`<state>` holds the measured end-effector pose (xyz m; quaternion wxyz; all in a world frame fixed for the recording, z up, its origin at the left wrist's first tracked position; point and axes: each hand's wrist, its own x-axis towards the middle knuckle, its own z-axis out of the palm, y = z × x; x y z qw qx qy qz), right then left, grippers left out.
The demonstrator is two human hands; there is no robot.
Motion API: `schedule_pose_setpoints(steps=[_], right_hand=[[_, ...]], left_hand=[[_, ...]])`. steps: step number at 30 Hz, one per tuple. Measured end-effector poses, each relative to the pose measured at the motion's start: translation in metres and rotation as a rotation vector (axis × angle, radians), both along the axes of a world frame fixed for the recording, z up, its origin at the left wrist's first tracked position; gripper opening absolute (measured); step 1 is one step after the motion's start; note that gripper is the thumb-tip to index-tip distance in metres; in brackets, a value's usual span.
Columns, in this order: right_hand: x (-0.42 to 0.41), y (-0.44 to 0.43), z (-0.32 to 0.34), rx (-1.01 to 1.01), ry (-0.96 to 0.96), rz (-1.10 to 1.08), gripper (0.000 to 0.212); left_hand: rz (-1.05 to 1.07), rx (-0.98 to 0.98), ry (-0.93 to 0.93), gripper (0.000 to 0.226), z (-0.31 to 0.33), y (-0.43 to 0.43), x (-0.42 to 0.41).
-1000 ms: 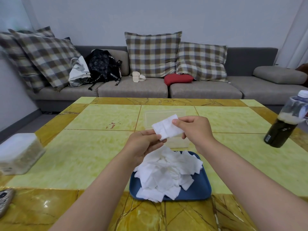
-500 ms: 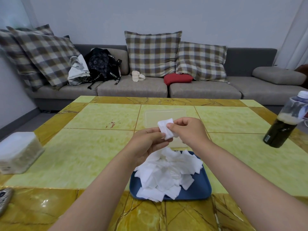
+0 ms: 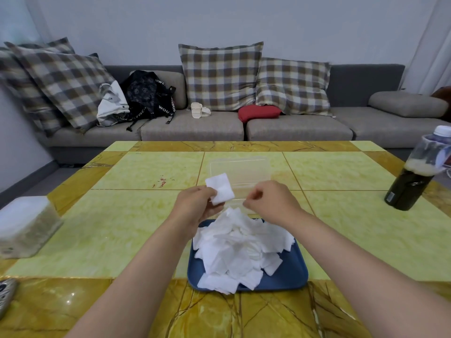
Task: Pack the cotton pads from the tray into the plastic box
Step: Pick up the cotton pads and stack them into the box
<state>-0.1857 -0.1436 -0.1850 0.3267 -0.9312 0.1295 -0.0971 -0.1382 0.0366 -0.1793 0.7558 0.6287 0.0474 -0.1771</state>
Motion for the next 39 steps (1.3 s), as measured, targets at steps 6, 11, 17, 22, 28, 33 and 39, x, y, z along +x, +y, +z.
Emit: schedule_pose_setpoints(steps=[6,11,17,22,28,33,39], right_hand=[[-0.001,0.010,-0.010,-0.392,0.321,0.101,0.045],[0.001,0.016,-0.006,-0.439,0.398,0.126,0.035],[0.004,0.006,-0.005,-0.013,0.369,0.046,0.040],[0.001,-0.006,0.003,0.303,0.364,-0.011,0.024],[0.001,-0.012,0.013,0.540,0.279,0.005,0.023],[-0.001,-0.005,0.013,0.644,0.231,0.137,0.033],[-0.002,-0.003,0.014,0.822,0.206,0.187,0.023]], left_hand=[[0.059,0.058,-0.038,0.013,-0.006,0.000,0.004],[0.050,0.097,-0.054,0.006,-0.006,-0.004,0.002],[0.011,0.136,-0.076,0.008,-0.007,-0.002,0.001],[0.014,0.068,-0.034,0.007,-0.002,0.000,0.001],[-0.294,0.019,-0.043,0.011,0.001,0.006,-0.002],[-0.376,0.084,-0.093,0.018,-0.002,0.003,-0.002],[-0.228,0.046,-0.068,0.020,-0.006,0.002,0.001]])
